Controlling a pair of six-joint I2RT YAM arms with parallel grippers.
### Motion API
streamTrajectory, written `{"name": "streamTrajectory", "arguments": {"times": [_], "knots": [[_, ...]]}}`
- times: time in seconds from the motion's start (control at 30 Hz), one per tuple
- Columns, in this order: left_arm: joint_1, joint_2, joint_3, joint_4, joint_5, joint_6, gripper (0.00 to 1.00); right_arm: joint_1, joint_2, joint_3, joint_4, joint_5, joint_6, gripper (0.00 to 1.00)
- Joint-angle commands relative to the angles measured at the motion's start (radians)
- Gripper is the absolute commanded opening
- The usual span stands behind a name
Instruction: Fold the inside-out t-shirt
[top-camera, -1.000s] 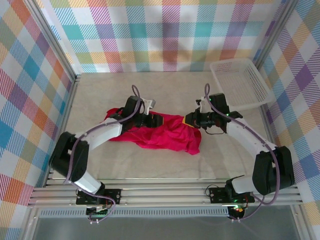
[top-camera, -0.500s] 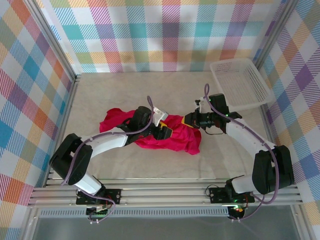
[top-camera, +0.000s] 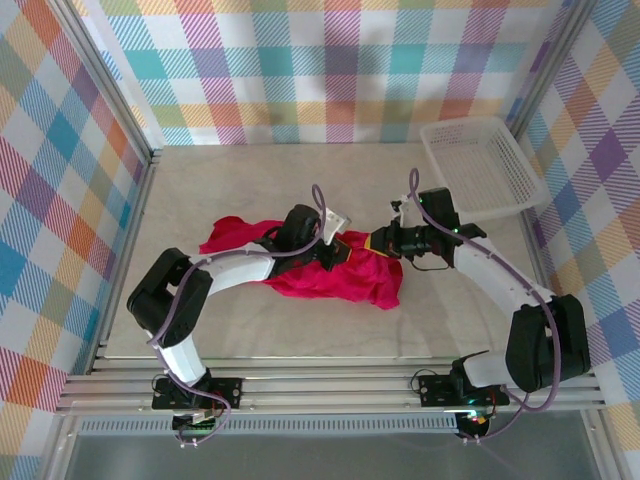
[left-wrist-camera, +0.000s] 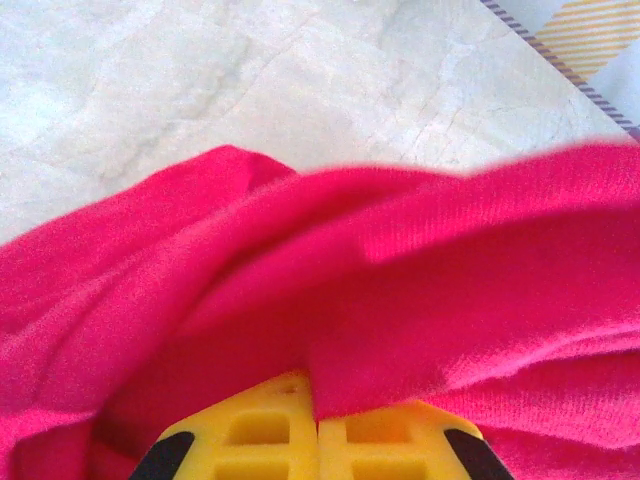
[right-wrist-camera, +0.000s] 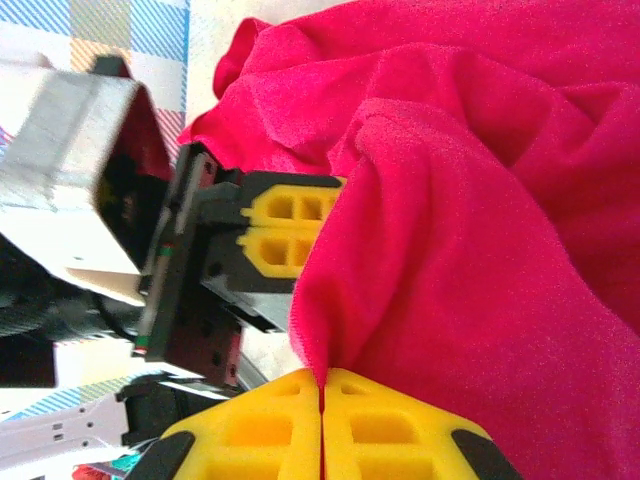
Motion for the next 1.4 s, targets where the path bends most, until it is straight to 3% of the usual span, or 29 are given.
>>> {"name": "streamTrajectory", "arguments": {"times": [0.0, 0.17, 0.27, 0.43, 0.57, 0.77, 0.9, 0.93, 1.0, 1.13, 1.27, 1.37], "knots": [[0.021, -0.084, 0.071, -0.153, -0.013, 0.055, 0.0, -0.002, -0.012, 0.024, -0.095, 0.104, -0.098, 0.0], [0.019, -0.216, 0.149, -0.329, -0.012, 0.096, 0.0, -0.002, 0.082, 0.048, -0.225, 0.448, -0.178, 0.0], [0.015, -0.302, 0.135, -0.34, -0.023, 0.084, 0.0, -0.003, 0.166, 0.083, -0.275, 0.588, -0.162, 0.0], [-0.001, -0.398, 0.025, -0.261, -0.031, 0.034, 0.0, -0.001, 0.255, 0.124, -0.283, 0.555, -0.117, 0.0], [-0.031, -0.378, -0.061, -0.222, -0.051, -0.012, 0.0, 0.01, 0.218, 0.139, -0.275, 0.5, -0.118, 0.0], [-0.17, -0.317, -0.226, -0.062, -0.175, -0.066, 0.0, 0.01, 0.123, 0.16, -0.334, 0.44, -0.119, 0.01], [-0.234, -0.29, -0.308, 0.011, -0.226, -0.122, 0.0, 0.013, 0.102, 0.157, -0.404, 0.465, -0.113, 0.03], [-0.253, -0.289, -0.321, 0.016, -0.243, -0.127, 0.0, 0.018, 0.099, 0.154, -0.421, 0.487, -0.111, 0.08], [-0.28, -0.286, -0.338, 0.021, -0.27, -0.131, 0.08, 0.037, 0.089, 0.15, -0.439, 0.526, -0.102, 0.23], [-0.291, -0.3, -0.329, -0.039, -0.324, -0.125, 0.37, 0.1, 0.055, 0.16, -0.451, 0.544, -0.07, 0.5], [-0.287, -0.366, -0.256, -0.163, -0.442, -0.078, 0.44, 0.132, 0.007, 0.123, -0.424, 0.521, -0.032, 0.51], [-0.267, -0.365, -0.181, -0.248, -0.446, -0.025, 0.44, 0.131, -0.023, 0.086, -0.422, 0.541, -0.028, 0.45]]}}
